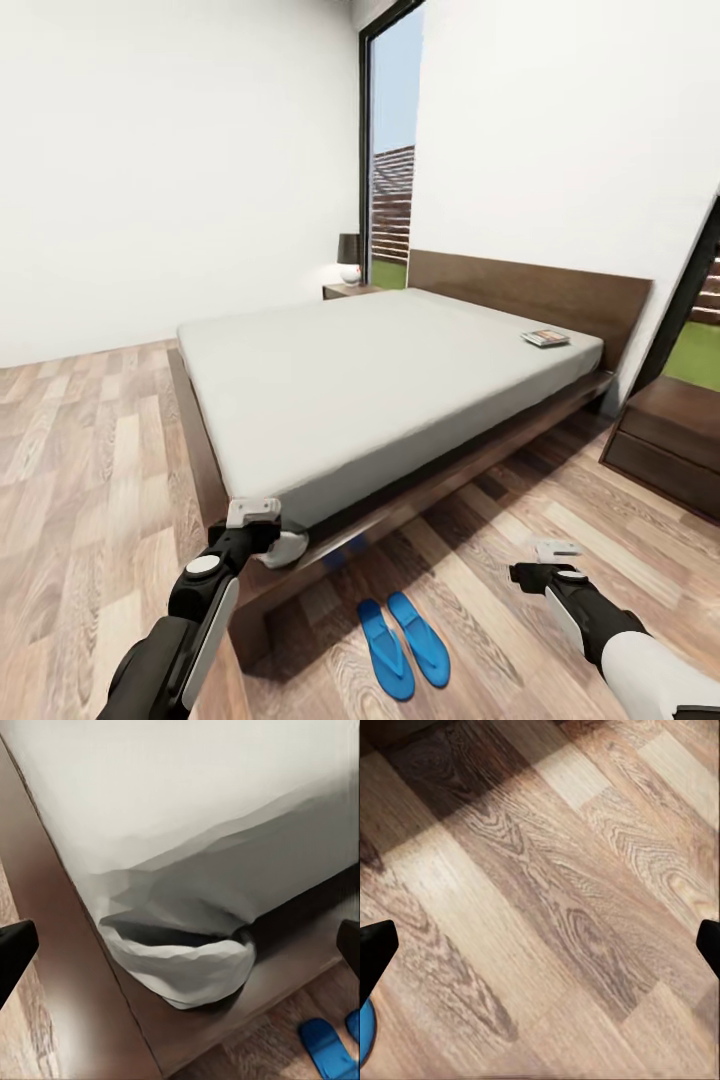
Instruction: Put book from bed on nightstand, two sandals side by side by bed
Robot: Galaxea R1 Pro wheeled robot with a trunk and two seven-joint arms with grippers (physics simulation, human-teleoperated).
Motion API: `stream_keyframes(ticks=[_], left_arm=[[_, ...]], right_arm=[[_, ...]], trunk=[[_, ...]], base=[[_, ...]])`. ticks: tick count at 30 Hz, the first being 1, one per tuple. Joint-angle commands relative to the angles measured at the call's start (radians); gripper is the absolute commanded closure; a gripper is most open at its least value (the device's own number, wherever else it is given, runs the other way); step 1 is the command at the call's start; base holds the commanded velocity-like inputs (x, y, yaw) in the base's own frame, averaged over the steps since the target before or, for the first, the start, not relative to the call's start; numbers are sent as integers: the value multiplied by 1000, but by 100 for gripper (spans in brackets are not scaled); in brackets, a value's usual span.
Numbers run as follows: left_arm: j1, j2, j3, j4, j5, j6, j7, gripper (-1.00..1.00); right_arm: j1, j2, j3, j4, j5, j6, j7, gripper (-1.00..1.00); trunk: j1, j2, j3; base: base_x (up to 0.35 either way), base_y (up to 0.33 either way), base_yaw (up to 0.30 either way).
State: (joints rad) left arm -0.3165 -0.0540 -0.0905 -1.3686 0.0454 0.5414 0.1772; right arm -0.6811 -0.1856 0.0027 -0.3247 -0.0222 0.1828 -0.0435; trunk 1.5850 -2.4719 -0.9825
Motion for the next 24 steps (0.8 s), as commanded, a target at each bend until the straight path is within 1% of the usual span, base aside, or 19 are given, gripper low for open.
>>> stream_keyframes(ticks=[1, 24], left_arm=[[0, 0, -2, -1, 5, 5, 7, -100], [-1, 0, 1, -1, 5, 5, 7, -100]], right_arm=[[0, 0, 0, -2, -2, 6, -3, -100], [0, 0, 3, -2, -2, 5, -3, -100]], trunk=[[-4, 7, 3], [-92, 168, 90]], base=[[0, 0, -285], [0, 0, -285]])
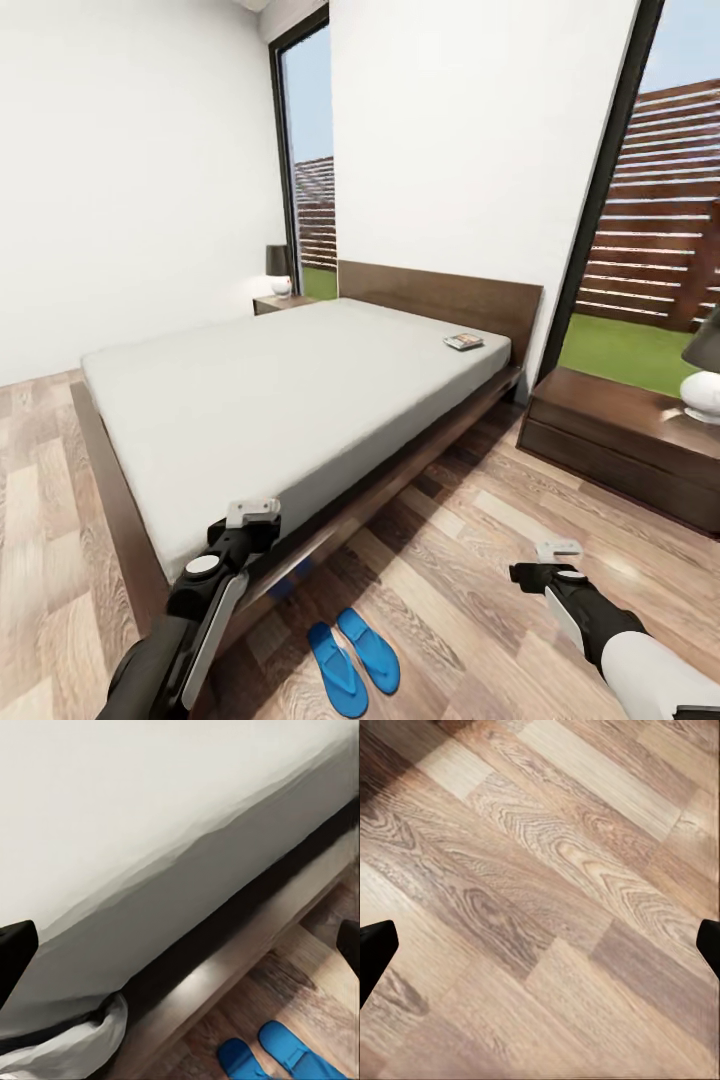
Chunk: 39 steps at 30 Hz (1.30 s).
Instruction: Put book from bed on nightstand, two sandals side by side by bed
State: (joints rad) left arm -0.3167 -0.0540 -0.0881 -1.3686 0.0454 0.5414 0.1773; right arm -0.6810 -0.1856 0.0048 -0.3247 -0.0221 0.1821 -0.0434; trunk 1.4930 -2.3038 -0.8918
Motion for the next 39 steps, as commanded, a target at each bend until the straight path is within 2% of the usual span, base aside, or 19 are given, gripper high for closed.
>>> stream_keyframes(ticks=[1, 39], left_arm=[[-1, 0, -1, -1, 5, 5, 7, -100], [-1, 1, 2, -4, 5, 7, 7, -100]], right_arm=[[0, 0, 0, -2, -2, 6, -3, -100], [0, 0, -5, -2, -4, 5, -4, -100]], trunk=[[-4, 7, 3], [-150, 273, 147]], base=[[0, 0, -285], [0, 0, -285]])
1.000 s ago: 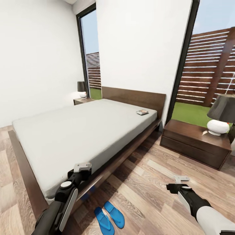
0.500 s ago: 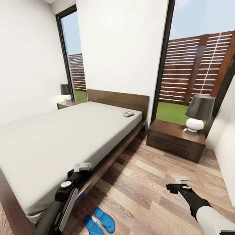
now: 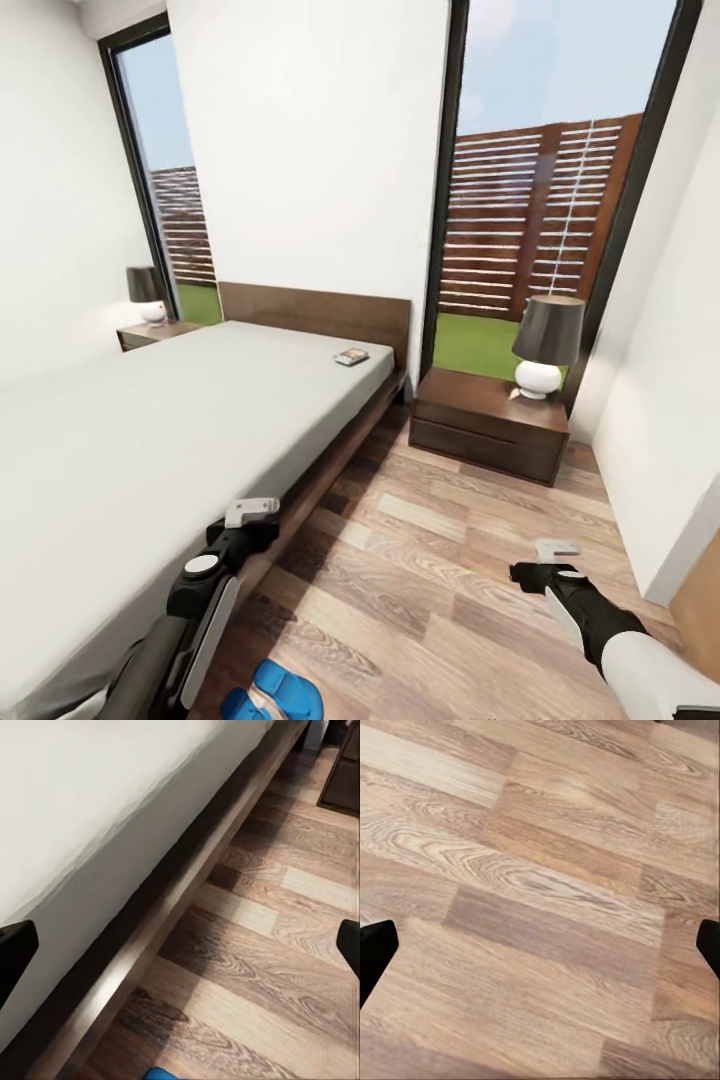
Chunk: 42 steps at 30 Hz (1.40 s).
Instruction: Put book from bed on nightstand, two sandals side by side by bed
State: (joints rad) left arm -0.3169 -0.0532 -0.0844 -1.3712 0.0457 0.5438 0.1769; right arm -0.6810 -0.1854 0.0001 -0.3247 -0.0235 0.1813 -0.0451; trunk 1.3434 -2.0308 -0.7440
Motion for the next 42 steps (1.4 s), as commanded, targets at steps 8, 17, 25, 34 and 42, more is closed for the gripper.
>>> stream_keyframes(ticks=[8, 17, 25, 34, 42], left_arm=[[0, 1, -2, -5, 6, 5, 7, -100], [0, 1, 0, -5, 6, 5, 7, -100], [0, 1, 0, -5, 6, 5, 7, -100], [0, 1, 1, -5, 6, 5, 7, -100], [-1, 1, 1, -5, 6, 5, 7, -100]], right_arm=[[0, 2, 1, -2, -3, 15, -3, -100], [0, 3, 5, -2, -2, 18, -3, -100], [0, 5, 10, -2, 0, 42, -6, -100], [0, 5, 12, -2, 1, 68, -4, -100], [0, 7, 4, -2, -2, 78, -8, -100]], trunk=[[-31, 56, 29], [-65, 119, 61], [-96, 175, 87], [-131, 238, 116], [-161, 294, 141]], base=[[0, 0, -285], [0, 0, -285], [0, 0, -285], [0, 0, -286], [0, 0, -287]])
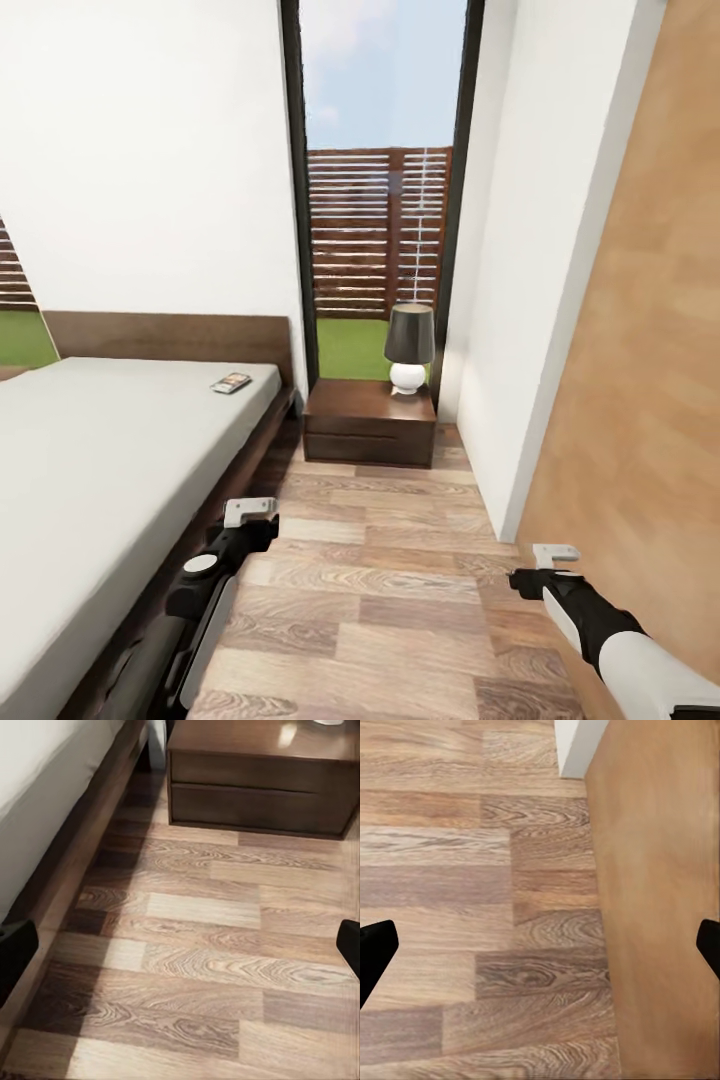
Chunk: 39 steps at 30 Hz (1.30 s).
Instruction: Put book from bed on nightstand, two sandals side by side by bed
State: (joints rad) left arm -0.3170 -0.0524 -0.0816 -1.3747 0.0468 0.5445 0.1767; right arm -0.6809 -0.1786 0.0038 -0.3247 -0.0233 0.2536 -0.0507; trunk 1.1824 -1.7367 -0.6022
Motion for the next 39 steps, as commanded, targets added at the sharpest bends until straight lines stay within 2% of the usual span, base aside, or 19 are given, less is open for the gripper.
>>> stream_keyframes(ticks=[1, 21, 39], left_arm=[[-1, 0, -2, -1, 5, 5, 7, -100], [-1, 0, -3, -1, 5, 5, 7, -100], [0, 0, 1, -1, 7, 5, 7, -100]], right_arm=[[0, 0, 0, -2, -3, 6, -3, -100], [0, 2, -2, -2, -7, 34, -3, -100], [0, 1, -2, -2, -8, 39, -3, -100]], trunk=[[-4, 7, 2], [-81, 147, 65], [-150, 273, 121]], base=[[0, 0, -287], [0, 0, -285], [0, 0, -68]])
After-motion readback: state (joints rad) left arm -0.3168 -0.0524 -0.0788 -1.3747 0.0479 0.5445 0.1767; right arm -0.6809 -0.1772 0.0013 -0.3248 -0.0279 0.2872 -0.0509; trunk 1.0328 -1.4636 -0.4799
